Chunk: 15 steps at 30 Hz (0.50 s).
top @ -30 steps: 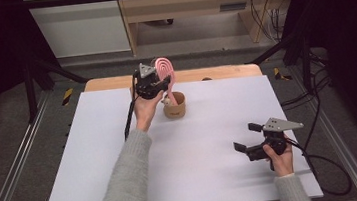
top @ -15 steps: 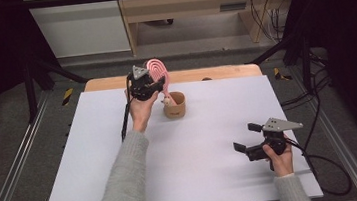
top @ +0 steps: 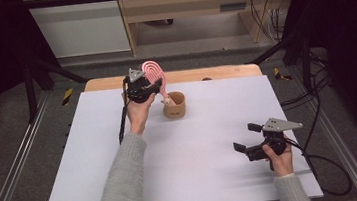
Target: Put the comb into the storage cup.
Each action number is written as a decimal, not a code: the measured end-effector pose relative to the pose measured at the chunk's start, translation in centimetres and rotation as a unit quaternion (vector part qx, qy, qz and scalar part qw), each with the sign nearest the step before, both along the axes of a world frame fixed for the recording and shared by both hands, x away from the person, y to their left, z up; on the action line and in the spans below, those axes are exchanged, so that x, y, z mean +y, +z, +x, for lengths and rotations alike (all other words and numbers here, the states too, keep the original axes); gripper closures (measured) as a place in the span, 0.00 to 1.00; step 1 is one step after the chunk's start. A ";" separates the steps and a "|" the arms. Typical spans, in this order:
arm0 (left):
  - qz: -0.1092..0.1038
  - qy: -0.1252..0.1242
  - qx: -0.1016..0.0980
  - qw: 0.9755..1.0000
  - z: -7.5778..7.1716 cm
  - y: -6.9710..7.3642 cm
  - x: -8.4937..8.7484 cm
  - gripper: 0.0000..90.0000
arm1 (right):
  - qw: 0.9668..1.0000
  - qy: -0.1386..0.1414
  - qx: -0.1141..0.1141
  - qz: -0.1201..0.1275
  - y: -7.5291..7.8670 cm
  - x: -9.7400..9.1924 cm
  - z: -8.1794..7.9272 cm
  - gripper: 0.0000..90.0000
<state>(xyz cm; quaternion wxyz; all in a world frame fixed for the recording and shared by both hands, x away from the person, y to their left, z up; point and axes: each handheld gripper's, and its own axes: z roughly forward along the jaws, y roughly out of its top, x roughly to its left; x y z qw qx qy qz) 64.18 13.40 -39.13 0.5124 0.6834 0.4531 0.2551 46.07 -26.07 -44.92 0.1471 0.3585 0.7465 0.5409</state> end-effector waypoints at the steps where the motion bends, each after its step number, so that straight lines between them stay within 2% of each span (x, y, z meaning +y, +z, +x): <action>1: 0.003 0.001 0.000 1.000 0.0 0.0 0.0 0.61 | 1.000 0.000 0.000 0.000 0.0 0.0 0.0 0.00; 2: 0.006 0.001 -0.004 1.000 0.1 0.0 0.0 0.61 | 1.000 0.000 0.000 0.000 0.0 0.0 0.0 0.00; 7: 0.007 0.003 0.005 1.000 0.0 0.0 0.2 0.55 | 1.000 0.000 -0.001 0.001 0.0 0.0 0.0 0.00; 10: 0.007 0.002 0.014 1.000 0.0 -0.1 0.4 0.48 | 1.000 0.000 0.000 0.001 0.0 0.0 0.0 0.00; 15: 0.007 0.005 0.008 1.000 -0.3 0.0 0.7 0.36 | 1.000 0.000 0.000 0.001 0.0 0.0 0.0 0.00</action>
